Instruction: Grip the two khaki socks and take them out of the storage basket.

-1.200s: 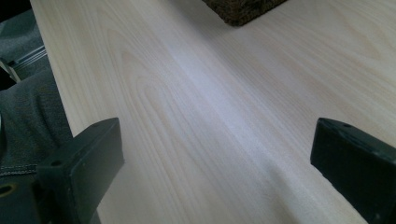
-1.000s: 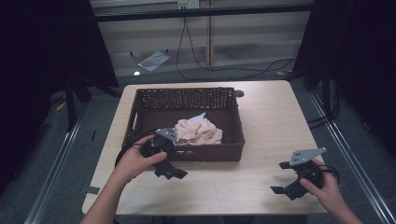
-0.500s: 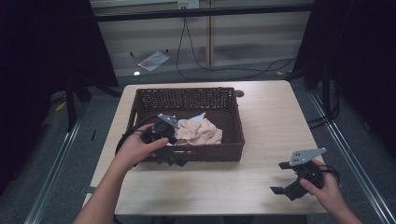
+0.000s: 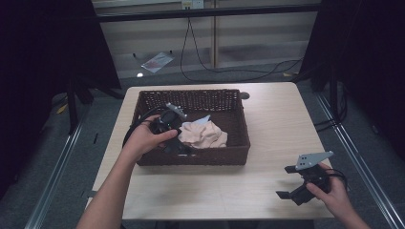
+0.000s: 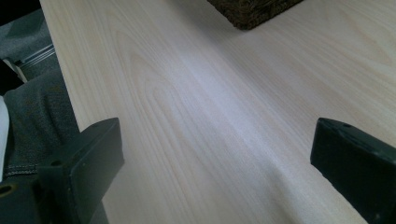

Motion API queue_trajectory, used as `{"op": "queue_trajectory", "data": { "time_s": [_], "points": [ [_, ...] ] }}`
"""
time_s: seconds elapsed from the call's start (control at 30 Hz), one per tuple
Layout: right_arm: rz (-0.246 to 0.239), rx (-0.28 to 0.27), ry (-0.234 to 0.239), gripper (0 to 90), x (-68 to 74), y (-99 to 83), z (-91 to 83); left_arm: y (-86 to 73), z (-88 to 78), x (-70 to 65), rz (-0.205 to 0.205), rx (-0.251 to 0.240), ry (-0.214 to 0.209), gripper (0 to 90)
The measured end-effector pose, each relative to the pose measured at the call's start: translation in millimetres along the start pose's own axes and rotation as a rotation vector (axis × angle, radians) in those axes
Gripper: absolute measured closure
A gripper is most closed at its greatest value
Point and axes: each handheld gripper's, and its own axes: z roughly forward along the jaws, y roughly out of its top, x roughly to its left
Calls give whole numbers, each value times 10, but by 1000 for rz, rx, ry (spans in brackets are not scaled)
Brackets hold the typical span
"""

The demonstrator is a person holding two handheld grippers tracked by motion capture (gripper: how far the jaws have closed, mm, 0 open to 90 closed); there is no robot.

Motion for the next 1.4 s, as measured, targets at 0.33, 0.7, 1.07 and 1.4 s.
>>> {"op": "queue_trajectory", "data": {
  "time_s": [0.33,0.7,1.07,1.4],
  "points": [
    [-6,-4,-1,25,15,9,-3,96,159,226,-62,13,82,16],
    [-12,-9,10,25,20,13,1,167,250,433,-88,23,162,83],
    [-21,-9,15,27,23,17,3,163,391,654,-82,51,187,245],
    [-24,-16,25,27,24,22,-4,117,645,830,-92,98,171,264]
  ]
}}
